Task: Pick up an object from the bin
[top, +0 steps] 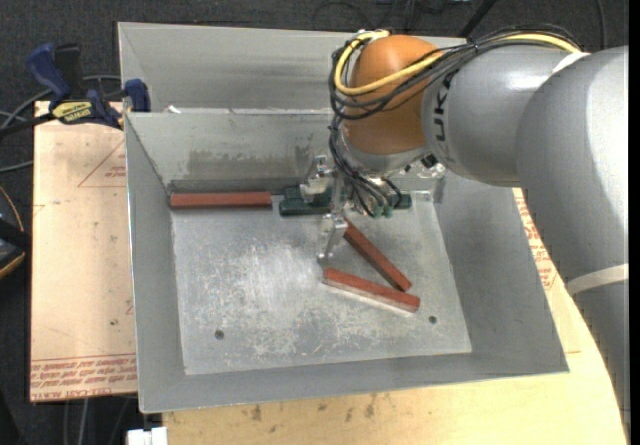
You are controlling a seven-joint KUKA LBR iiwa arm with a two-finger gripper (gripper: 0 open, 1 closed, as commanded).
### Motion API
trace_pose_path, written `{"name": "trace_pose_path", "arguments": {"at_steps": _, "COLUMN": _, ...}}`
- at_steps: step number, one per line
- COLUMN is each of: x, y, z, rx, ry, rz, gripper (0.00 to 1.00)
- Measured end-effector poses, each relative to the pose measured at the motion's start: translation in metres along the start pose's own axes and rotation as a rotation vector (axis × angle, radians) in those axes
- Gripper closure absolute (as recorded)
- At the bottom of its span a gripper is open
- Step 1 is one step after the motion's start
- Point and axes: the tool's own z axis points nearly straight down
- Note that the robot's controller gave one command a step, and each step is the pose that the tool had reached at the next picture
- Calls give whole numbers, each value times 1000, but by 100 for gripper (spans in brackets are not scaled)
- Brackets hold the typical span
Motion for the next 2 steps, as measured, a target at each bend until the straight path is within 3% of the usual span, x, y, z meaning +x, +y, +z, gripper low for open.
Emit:
{"name": "trace_pose_path", "arguments": {"at_steps": 1, "x": -3, "y": -1, "z": -1, "rx": 1, "ry": -17, "rz": 2, "gripper": 100}}
{"name": "trace_pose_path", "arguments": {"at_steps": 2, "x": 0, "y": -1, "z": 0, "rx": 1, "ry": 0, "rz": 1, "gripper": 0}}
